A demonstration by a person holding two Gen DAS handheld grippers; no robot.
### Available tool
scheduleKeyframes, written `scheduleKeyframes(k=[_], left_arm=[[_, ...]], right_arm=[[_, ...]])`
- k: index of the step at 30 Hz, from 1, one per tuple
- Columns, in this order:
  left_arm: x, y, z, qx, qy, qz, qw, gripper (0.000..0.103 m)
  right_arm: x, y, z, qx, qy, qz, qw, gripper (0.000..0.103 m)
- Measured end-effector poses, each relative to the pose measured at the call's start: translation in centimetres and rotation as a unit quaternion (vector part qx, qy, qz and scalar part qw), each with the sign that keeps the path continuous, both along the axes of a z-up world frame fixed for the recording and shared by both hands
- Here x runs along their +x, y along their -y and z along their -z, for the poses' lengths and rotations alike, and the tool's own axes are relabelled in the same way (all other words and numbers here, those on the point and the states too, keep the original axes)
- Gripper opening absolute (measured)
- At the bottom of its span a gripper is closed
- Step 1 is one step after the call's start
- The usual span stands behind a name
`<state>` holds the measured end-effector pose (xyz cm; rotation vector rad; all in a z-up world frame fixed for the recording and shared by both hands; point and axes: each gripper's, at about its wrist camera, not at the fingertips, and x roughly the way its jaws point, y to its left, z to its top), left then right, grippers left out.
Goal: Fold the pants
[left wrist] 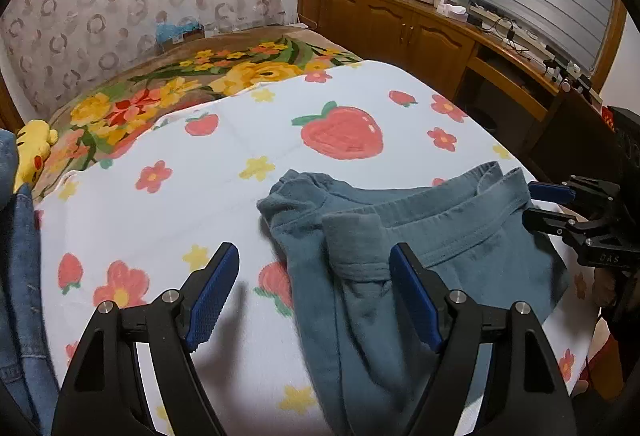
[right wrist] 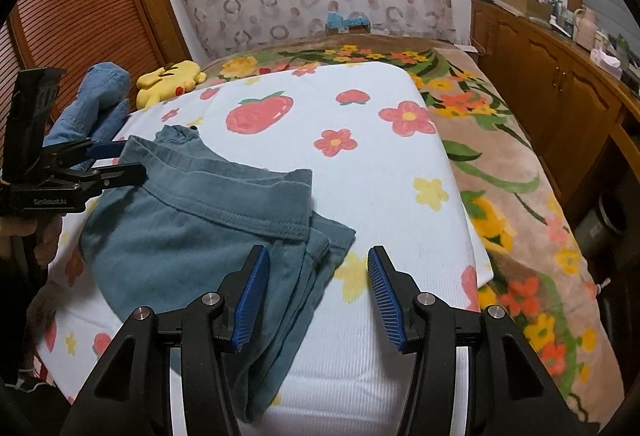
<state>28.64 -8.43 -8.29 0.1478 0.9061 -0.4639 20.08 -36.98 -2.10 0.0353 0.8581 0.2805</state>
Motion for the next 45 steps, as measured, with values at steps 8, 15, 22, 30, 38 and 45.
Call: scheduleKeyframes(k=[8,15,22,30,38,45], left_arm=[[0.8,0.2,1.5,-0.011,-0.015,0.012,0.9998,0.079],[0.6,0.0,1.8,-0.02,-0.001,0.019,0.9996,0.079],[0.7,-0.6,1.7,-0.043,-0.003,0.022,0.9988,0.074],[0.5,-0.3,1.6,-0.072,-0.013,0.045,0.9963,0.044],[-0.3,0.0,0.6,-0.082,-0.008,0.062,0.9947,0.018],[-1.2,-0.3,-1.5,-0.086,0.002,0.057,0.9947,0.015]], right_arm=[[0.4,-0.2,0.1,-0.006,-0.009,0.007,1.0,0.053],[1.0,-0.6,0.0,-0.008,-0.007,0.005,1.0,0.053],[1.6,-1.3,0.2,0.014,-0.008,-0.018,1.0,0.04],[1.6,-0.6,0.6,0.031,-0.004,-0.025,0.999,0.032],[1.8,-0.8,0.4,0.039,-0.01,-0.025,0.999,0.024],[2.0,-1.0,-0.7,0.056,0.001,-0.037,0.998,0.017]])
